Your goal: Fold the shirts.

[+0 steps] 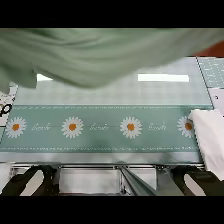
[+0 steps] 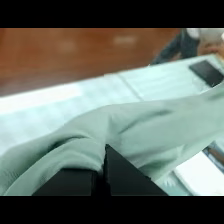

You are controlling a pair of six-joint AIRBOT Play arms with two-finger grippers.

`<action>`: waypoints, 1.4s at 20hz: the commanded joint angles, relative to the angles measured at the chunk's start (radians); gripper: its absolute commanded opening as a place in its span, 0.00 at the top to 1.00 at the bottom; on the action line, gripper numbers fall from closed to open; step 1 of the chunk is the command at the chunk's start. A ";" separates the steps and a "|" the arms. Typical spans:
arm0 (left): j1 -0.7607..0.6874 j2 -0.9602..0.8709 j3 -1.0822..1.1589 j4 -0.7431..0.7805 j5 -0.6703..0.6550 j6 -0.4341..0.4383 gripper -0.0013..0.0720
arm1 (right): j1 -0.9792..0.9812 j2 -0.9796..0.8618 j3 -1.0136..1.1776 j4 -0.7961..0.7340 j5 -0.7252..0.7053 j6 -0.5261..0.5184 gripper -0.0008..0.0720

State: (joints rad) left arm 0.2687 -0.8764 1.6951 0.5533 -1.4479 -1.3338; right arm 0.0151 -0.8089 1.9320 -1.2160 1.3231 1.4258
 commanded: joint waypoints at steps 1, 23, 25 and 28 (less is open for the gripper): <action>-0.027 0.111 -0.132 0.103 -0.090 -0.015 0.95 | -0.002 0.071 0.021 -0.103 0.107 0.037 0.96; -0.288 -0.490 -0.756 0.094 0.603 0.243 0.95 | -0.002 -0.793 -0.274 0.130 -0.148 0.030 0.96; -0.303 -0.596 -0.654 0.095 0.447 0.188 0.95 | -0.002 -0.870 -0.209 0.140 -0.109 0.061 0.96; -0.295 -0.681 -0.572 0.216 0.253 0.076 0.28 | -0.021 -0.913 -0.208 0.097 -0.041 0.115 0.42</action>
State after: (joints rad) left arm -0.0319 -1.4490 1.0172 0.6739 -1.0130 -1.1561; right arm 0.0078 -1.6482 1.6844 -1.0954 1.2266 1.4902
